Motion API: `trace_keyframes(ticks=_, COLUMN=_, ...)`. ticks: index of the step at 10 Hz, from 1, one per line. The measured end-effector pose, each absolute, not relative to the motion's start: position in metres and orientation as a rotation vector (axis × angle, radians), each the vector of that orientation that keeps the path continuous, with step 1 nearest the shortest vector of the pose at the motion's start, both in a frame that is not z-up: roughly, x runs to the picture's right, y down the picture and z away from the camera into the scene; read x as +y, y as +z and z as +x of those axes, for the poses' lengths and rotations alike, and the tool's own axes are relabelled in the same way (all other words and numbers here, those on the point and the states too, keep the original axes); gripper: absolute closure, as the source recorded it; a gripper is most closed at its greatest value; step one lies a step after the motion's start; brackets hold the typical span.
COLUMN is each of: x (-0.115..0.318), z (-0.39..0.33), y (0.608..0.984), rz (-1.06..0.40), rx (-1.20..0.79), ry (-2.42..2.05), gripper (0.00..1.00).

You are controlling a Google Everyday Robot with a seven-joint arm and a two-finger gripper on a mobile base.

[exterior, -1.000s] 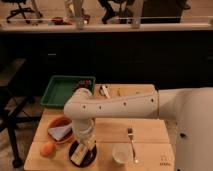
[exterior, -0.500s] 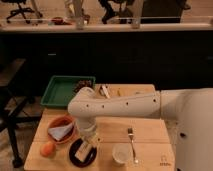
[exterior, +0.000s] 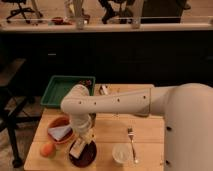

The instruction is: Wipe purple bowl with eraser

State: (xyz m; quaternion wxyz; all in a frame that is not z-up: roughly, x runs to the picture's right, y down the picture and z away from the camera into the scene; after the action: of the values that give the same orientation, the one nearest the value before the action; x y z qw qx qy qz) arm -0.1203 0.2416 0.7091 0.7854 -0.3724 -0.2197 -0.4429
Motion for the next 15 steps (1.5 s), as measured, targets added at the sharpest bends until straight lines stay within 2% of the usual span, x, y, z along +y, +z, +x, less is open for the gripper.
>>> trace_keyframes(ticks=4, x=0.259, z=-0.128, y=0.694, rz=-0.819, rx=-0.530, ry=-0.990, gripper=1.00)
trace_keyframes(ticks=9, x=0.260, z=-0.061, y=0.707, rz=-0.864, rx=-0.453, ry=-0.921, gripper=1.00)
trace_keyframes(ticks=15, x=0.258, z=-0.084, y=0.720, rz=-0.868, rx=-0.448, ry=-0.942, gripper=1.00)
